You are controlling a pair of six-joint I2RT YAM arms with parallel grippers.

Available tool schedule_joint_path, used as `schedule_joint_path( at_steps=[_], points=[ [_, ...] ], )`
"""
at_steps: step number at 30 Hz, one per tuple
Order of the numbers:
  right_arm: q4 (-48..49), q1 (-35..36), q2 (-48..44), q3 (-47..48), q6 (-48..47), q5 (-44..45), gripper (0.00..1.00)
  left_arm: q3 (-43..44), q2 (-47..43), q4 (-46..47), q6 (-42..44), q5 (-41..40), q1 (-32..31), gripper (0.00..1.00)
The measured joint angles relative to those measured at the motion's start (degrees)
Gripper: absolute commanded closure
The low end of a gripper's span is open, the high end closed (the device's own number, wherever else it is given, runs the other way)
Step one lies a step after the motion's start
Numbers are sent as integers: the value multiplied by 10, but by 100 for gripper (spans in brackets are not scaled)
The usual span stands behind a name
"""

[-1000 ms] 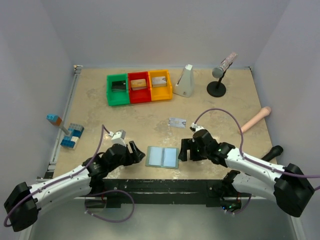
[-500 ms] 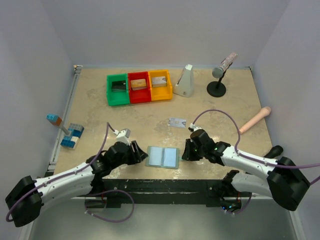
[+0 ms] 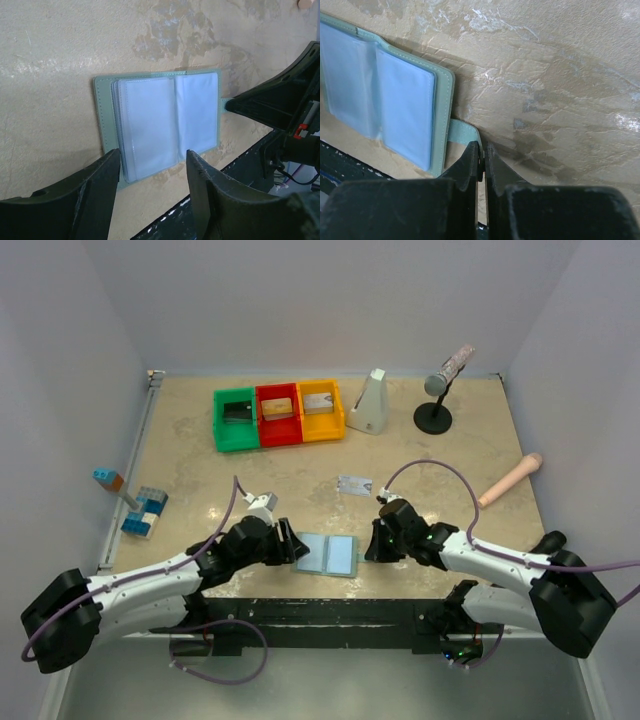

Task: Take the credit cards out of the card holder
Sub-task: Remove the credit card from the card holder.

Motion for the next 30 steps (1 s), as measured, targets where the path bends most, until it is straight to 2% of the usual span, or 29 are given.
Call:
schedule_joint_path(
  at_steps=[30],
  points=[
    [1, 0, 21, 6, -1, -16, 100, 15, 114, 58, 2, 37, -2, 41]
  ],
)
